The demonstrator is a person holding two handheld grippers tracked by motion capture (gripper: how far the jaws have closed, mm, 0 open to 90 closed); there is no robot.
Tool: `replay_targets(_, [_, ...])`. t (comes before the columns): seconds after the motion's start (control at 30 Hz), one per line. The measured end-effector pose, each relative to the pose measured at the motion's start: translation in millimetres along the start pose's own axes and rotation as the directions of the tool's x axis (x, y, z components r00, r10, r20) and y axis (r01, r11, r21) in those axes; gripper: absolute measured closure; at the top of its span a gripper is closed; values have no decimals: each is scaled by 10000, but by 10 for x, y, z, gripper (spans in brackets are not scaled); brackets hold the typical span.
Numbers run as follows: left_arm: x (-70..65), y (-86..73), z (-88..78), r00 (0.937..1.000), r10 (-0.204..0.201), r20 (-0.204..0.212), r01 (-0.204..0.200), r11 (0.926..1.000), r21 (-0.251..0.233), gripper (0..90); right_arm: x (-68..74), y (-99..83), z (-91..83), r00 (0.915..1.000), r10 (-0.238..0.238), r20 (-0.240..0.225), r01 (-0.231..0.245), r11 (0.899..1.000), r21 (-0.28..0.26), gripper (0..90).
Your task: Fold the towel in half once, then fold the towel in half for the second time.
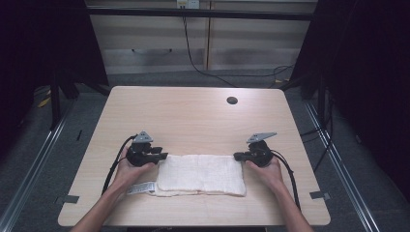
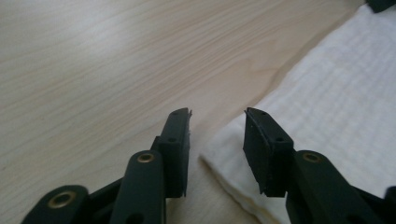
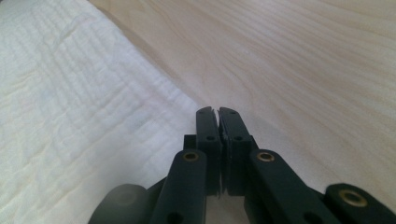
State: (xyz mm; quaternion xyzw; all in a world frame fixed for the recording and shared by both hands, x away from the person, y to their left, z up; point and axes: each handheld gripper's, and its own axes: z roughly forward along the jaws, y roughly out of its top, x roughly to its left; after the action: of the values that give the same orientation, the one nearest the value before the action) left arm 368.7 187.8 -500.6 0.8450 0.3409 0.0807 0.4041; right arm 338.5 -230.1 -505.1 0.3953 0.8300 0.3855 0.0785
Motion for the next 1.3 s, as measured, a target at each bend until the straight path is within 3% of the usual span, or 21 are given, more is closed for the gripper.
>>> replay_targets(0.07, [15,0,4,9996,-29,265,29,10000,20,580,-4,-1,-1,10000,15,-4,-15,10000,5,875])
replay_targets(0.23, [30,-32,16,9992,74,401,-78,9999,110,596,-9,-5,-6,9999,113,-52,-113,9999,4,875])
replay_targets(0.4, [55,-92,0,9977,110,669,-102,9999,-123,615,-24,-9,-11,9997,248,-84,-248,9997,-37,875])
replay_targets(0.57, [26,-124,-14,9941,425,995,-417,9991,-100,763,-65,-13,-16,9981,528,-311,-535,9983,-237,877])
replay_targets(0.7, [-5,-120,-11,9940,489,979,-489,9988,-28,851,-73,-5,-42,9972,627,-413,-646,9968,-468,878])
replay_targets(0.83, [-17,-117,-11,9953,342,907,-344,9994,9,860,-69,6,-92,9959,731,-533,-772,9938,-800,878])
replay_targets(0.93, [5,-125,-11,9950,13,1000,-10,10000,-25,861,-75,10,-119,9958,706,-585,-761,9922,-992,878])
replay_targets(1.3, [-1,-119,-11,9955,51,943,-52,10000,9,861,-14,77,-246,9946,541,-885,-691,9820,-1755,879])
